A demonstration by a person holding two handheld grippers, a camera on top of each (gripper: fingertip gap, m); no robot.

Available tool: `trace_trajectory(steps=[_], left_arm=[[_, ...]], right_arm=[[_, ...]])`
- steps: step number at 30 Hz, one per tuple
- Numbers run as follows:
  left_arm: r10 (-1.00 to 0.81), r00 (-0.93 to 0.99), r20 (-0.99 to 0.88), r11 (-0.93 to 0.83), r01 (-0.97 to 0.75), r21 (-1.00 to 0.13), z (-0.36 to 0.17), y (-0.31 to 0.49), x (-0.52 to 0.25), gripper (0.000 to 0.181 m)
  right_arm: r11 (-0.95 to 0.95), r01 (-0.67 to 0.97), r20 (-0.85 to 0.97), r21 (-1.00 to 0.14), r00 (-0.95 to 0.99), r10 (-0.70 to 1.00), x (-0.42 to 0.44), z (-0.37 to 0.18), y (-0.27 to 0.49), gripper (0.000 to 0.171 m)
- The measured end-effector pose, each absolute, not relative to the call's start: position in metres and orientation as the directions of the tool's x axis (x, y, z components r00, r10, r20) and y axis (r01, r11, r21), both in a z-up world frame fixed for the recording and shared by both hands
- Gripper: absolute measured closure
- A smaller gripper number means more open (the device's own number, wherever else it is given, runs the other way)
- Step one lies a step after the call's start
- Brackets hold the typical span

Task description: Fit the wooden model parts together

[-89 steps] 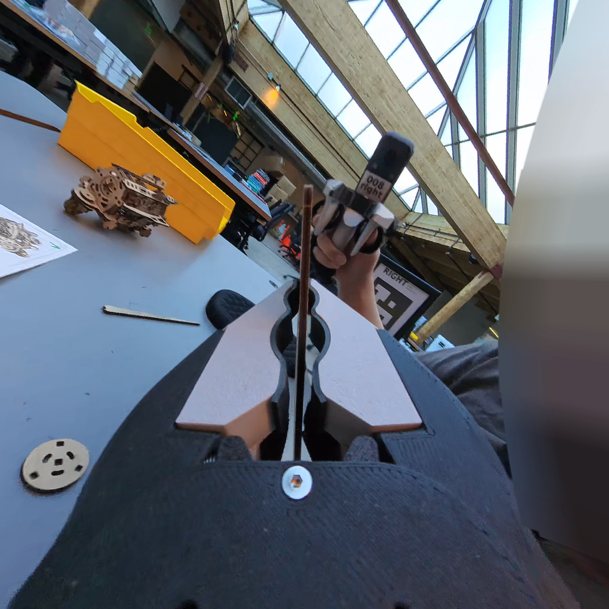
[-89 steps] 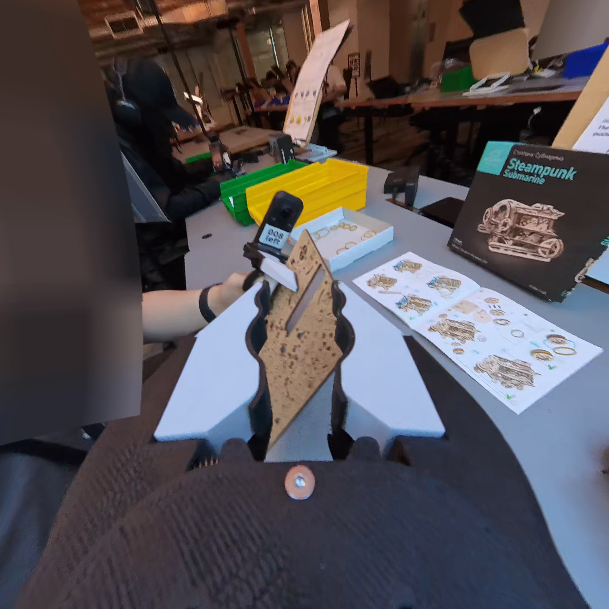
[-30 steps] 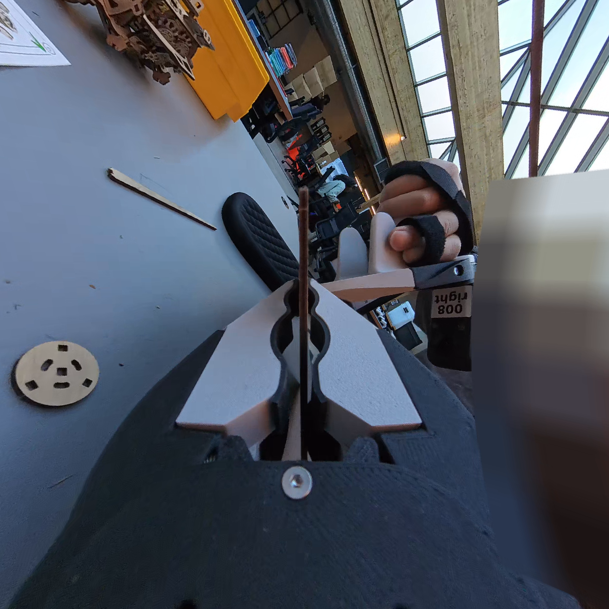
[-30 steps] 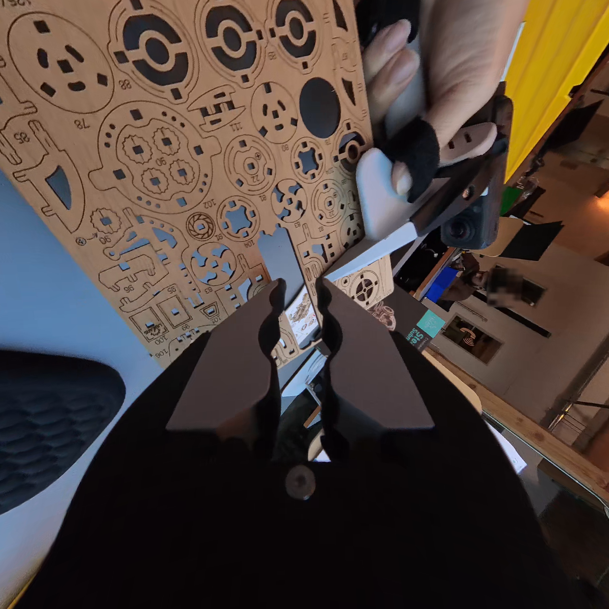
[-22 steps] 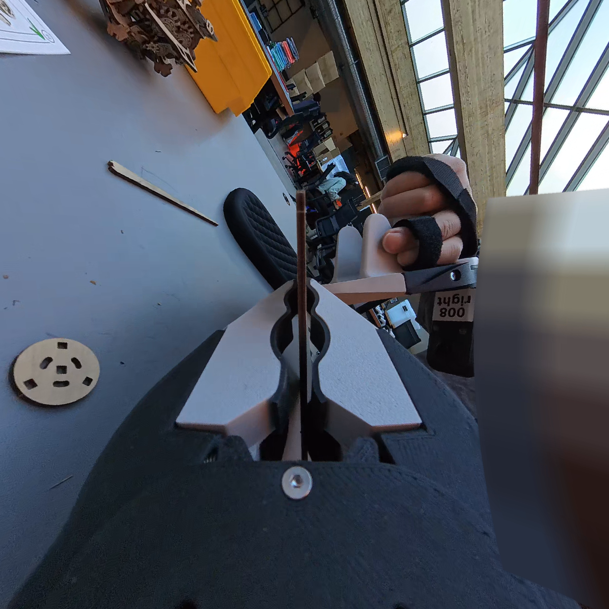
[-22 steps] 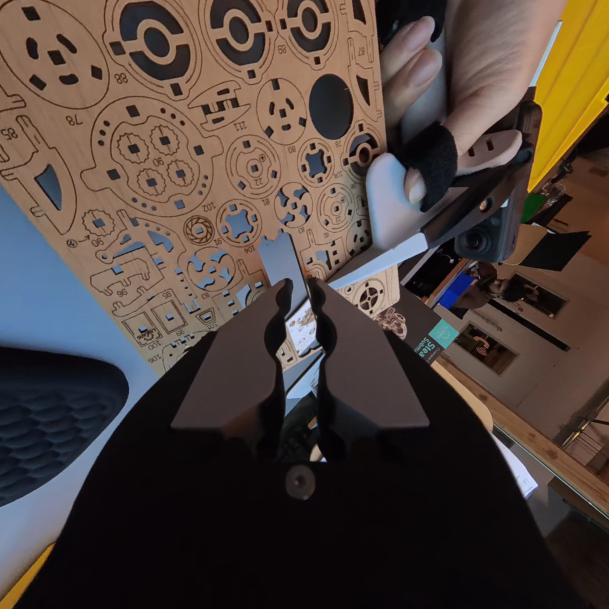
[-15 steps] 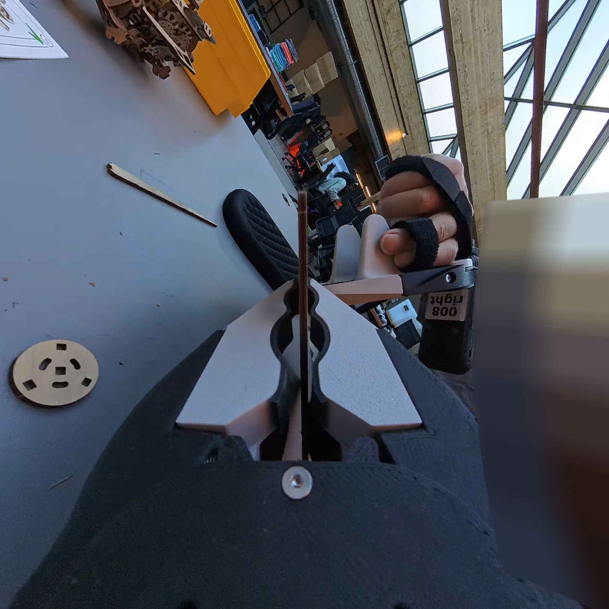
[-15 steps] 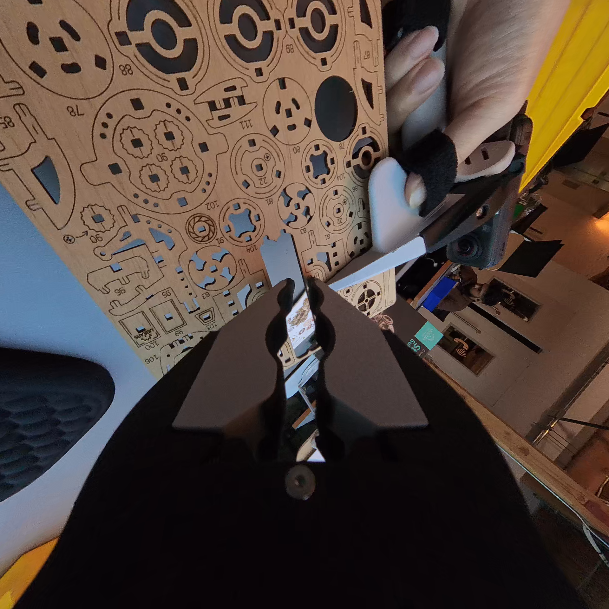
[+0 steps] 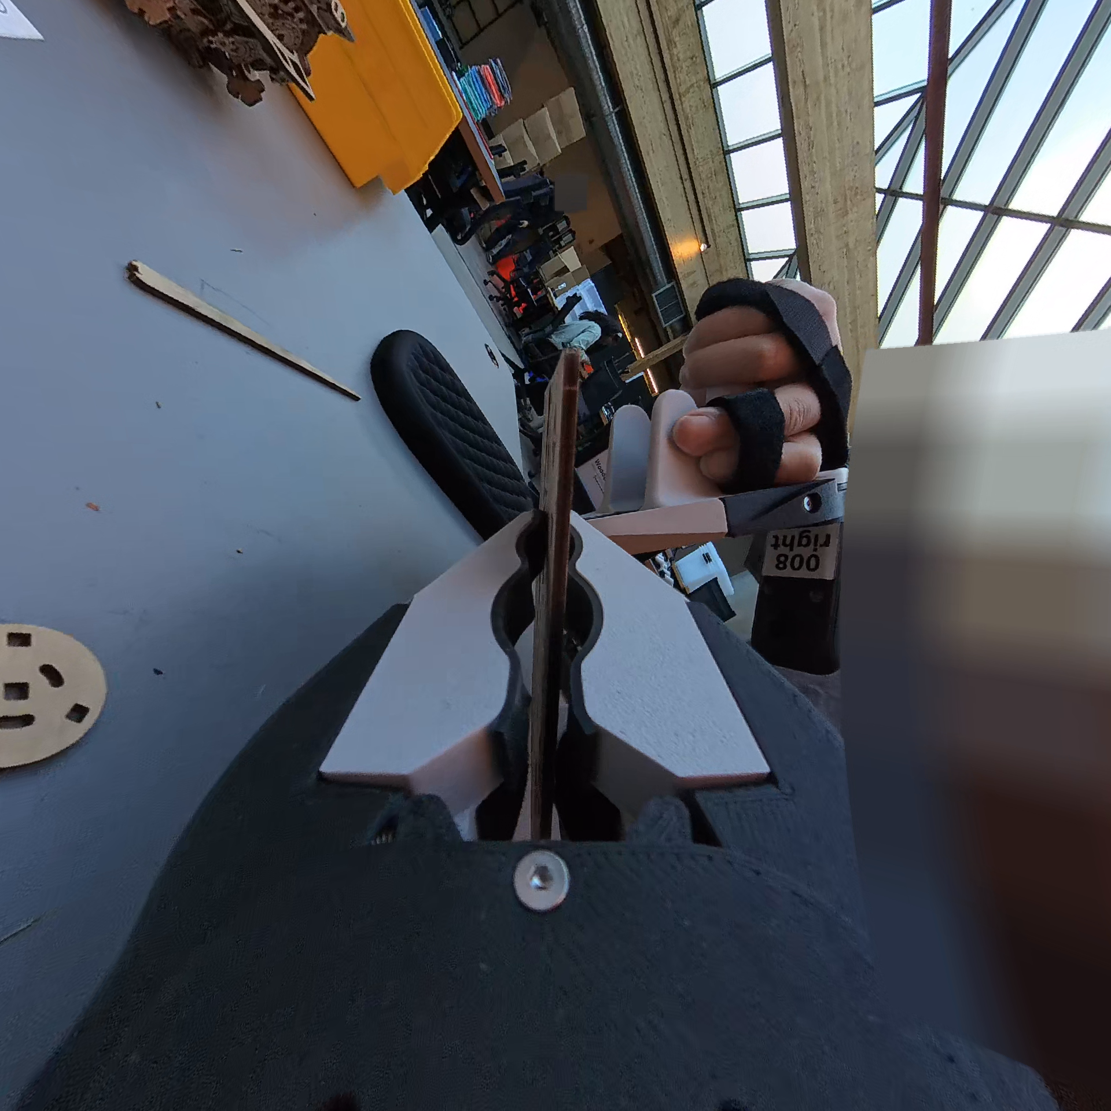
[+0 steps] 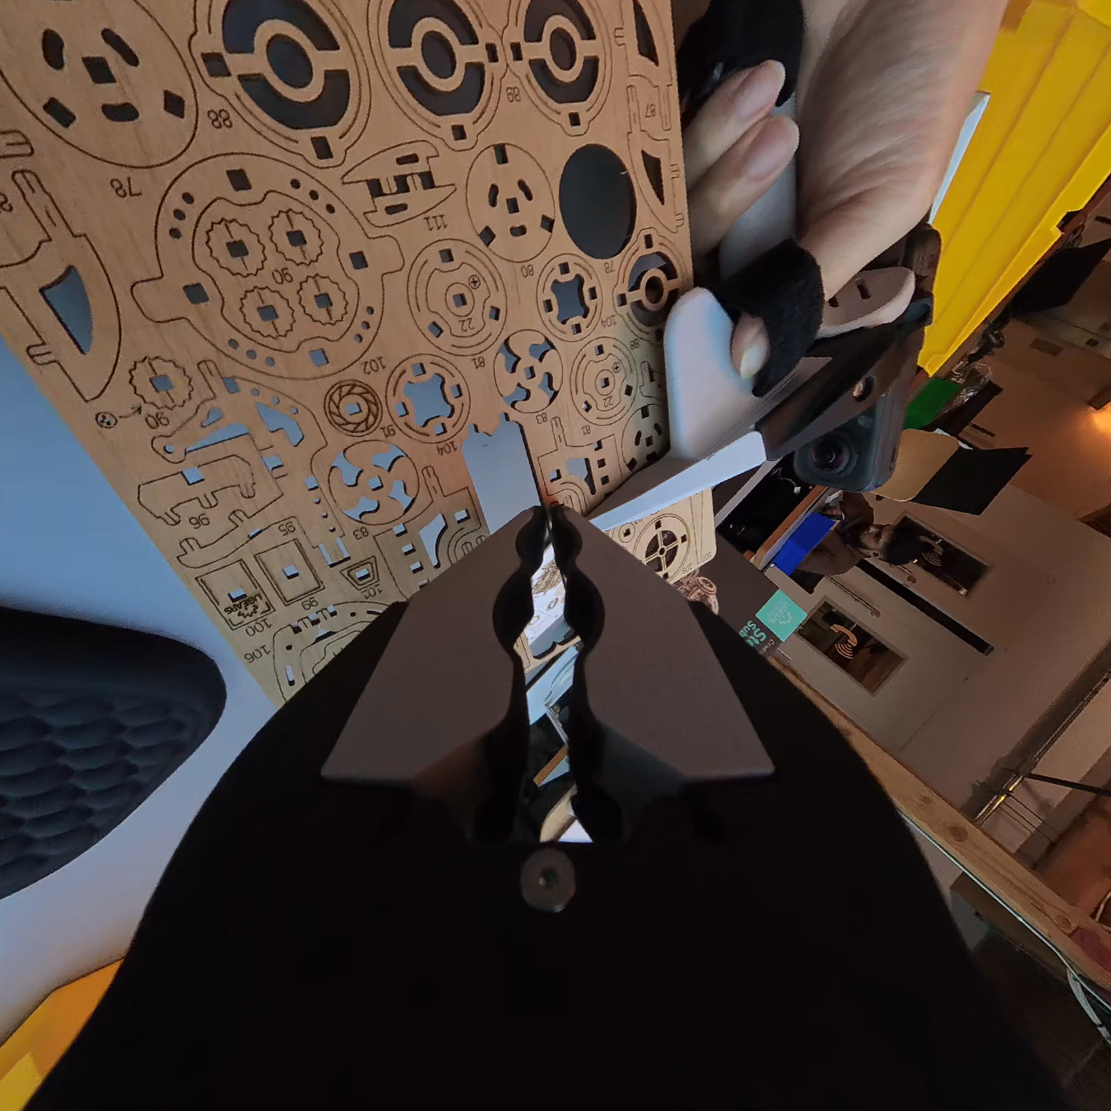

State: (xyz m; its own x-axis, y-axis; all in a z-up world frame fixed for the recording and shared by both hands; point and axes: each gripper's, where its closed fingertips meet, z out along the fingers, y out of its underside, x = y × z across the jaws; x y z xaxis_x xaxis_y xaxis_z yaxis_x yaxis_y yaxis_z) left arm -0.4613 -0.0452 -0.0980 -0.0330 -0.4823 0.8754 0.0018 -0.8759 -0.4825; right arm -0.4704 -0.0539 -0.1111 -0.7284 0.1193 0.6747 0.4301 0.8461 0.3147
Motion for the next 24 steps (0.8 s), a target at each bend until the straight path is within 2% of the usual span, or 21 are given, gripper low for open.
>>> trace_trajectory(steps=[8, 15, 19, 22, 24], left_arm=[[-0.464, 0.004, 0.886, -0.886, 0.017, -0.464, -0.105, -0.041, -0.461, 0.181], [-0.478, 0.033, 0.878, -0.878, -0.007, -0.478, -0.111, -0.042, -0.459, 0.181], [-0.519, 0.035, 0.854, -0.855, 0.001, -0.519, -0.108, -0.039, -0.460, 0.180], [-0.525, 0.037, 0.850, -0.848, 0.066, -0.526, -0.101, -0.031, -0.467, 0.181], [-0.550, 0.044, 0.834, -0.828, 0.097, -0.552, -0.095, -0.029, -0.467, 0.181]], right_arm=[[0.821, 0.530, 0.714, 0.213, -0.658, 0.240, -0.470, -0.118, -0.050, 0.169], [0.837, 0.523, 0.710, 0.159, -0.650, 0.271, -0.469, -0.122, -0.052, 0.169], [0.792, 0.609, 0.696, -0.039, -0.552, 0.458, -0.470, -0.118, -0.050, 0.168], [0.612, 0.716, 0.627, -0.337, -0.314, 0.713, -0.470, -0.102, -0.046, 0.163], [0.314, 0.742, 0.403, -0.592, -0.065, 0.913, -0.470, -0.095, -0.047, 0.158]])
